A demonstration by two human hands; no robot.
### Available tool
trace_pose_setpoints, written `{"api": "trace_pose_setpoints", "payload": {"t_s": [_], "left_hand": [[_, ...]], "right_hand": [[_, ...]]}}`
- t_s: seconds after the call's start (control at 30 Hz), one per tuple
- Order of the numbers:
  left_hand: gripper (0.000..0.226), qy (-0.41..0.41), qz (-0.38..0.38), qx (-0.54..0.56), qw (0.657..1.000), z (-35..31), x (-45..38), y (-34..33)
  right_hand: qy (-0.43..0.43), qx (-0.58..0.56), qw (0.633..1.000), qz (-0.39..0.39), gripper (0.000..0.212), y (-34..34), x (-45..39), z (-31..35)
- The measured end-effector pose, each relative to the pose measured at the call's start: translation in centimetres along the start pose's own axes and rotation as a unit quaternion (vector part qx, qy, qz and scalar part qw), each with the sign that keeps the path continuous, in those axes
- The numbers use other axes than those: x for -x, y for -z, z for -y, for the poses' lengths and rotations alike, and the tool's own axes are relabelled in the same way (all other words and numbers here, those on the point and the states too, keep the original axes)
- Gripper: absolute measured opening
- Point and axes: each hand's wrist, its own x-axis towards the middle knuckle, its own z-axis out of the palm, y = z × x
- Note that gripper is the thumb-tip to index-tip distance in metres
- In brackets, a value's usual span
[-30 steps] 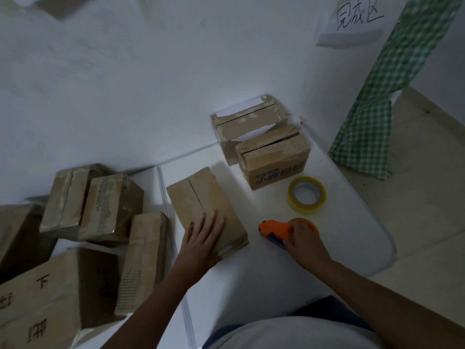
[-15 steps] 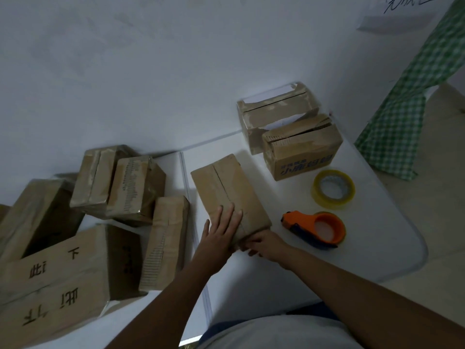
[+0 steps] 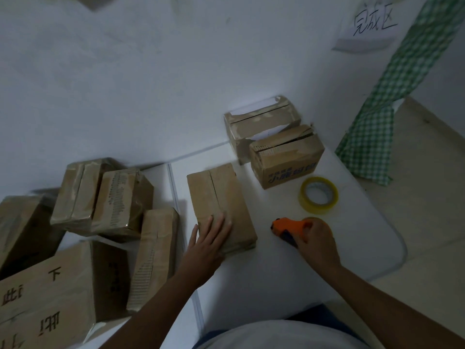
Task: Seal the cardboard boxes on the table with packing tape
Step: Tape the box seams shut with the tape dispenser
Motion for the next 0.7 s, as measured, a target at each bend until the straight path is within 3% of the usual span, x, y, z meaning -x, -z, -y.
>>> {"api": "trace_pose_setpoints", "payload": {"t_s": [0.1,0.17,0.37,0.43,0.5,0.57,0.63,0.7], "left_hand": [[0.100,-0.022,-0.007,-0.005,1.000,-0.6,0.4,-0.6],[0.100,-0.011,0.000,0.000,1.000,-0.7,0.5,-1.1],[0.097,-0.033,0.022,-0.020,0.999,0.7,-0.2,-0.4],[0.087,-0.045,0.011,-0.012,0.999,1.1,-0.7,0.5],[0.078,-0.025,-0.009,0.083,0.996,0.4,-1.7,1.6],[0.066,0.058,-0.043,0.283,0.957,-1.5,-3.0,3.3],[0.043,0.169,-0.031,0.466,0.868,-3.5,-4.4,5.3],[0.025,0.258,0.007,0.578,0.774,-5.1,-6.0,6.8]], "right_hand": [[-0.019,0.021,0.992,0.122,0.029,0.0,0.5,-1.4],[-0.010,0.060,0.985,0.159,0.030,-0.3,0.3,-2.1],[0.038,0.143,0.972,0.180,0.012,1.0,-0.5,-2.6],[0.055,0.117,0.977,0.168,0.025,2.0,-0.7,-2.2],[0.080,0.052,0.985,0.147,0.036,3.3,-0.6,-1.4],[0.115,-0.001,0.984,0.134,0.029,4.6,-0.2,-0.4],[0.139,-0.047,0.981,0.130,0.016,5.7,0.2,0.5],[0.151,-0.066,0.977,0.136,0.014,6.6,0.2,1.4]]}}
